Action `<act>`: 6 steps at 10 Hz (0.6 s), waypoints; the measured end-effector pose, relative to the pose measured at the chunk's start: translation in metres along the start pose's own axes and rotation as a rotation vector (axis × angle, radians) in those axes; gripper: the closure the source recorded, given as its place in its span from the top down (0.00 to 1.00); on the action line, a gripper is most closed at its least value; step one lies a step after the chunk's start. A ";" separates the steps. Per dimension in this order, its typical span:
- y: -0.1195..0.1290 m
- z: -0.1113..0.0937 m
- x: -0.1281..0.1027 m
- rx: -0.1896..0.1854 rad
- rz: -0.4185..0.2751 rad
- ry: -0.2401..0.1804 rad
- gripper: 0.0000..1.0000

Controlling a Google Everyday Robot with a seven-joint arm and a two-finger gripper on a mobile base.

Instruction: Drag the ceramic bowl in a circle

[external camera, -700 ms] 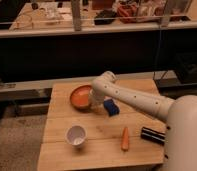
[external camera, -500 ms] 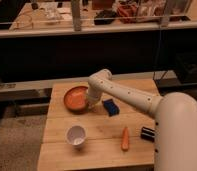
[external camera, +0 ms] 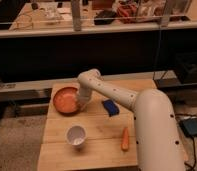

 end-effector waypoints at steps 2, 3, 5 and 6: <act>0.002 -0.001 0.002 -0.004 0.001 0.004 0.00; 0.002 -0.001 0.000 -0.007 -0.003 0.003 0.00; 0.001 -0.001 -0.002 -0.010 -0.017 0.004 0.00; 0.002 0.000 -0.002 -0.010 -0.017 0.003 0.00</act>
